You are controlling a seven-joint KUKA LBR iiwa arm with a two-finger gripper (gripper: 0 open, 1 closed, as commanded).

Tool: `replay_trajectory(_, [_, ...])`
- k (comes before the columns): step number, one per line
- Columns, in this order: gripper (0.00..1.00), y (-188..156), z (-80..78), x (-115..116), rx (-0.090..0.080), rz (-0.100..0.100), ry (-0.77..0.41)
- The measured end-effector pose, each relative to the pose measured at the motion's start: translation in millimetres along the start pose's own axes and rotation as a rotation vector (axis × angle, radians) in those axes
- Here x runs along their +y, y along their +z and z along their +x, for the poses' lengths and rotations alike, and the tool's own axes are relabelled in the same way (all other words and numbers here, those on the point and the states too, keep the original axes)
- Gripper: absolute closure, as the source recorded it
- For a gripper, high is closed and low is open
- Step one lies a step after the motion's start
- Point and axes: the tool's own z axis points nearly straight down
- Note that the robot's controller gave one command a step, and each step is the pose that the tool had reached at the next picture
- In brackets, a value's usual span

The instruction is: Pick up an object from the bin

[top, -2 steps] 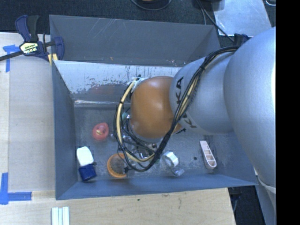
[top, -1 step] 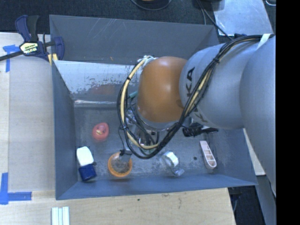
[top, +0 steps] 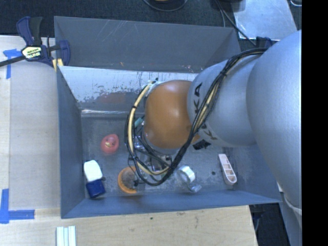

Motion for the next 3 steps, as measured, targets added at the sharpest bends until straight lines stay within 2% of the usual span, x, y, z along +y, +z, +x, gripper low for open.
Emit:
replay_trajectory(1, [0.00,42.9,13.0,-1.7,-0.010,-0.004,0.347])
replay_trajectory(2, [1.00,41.1,0.9,1.8,-0.005,0.000,-0.099])
replay_trajectory(3, [1.00,41.1,0.9,1.7,-0.005,0.000,-0.099])
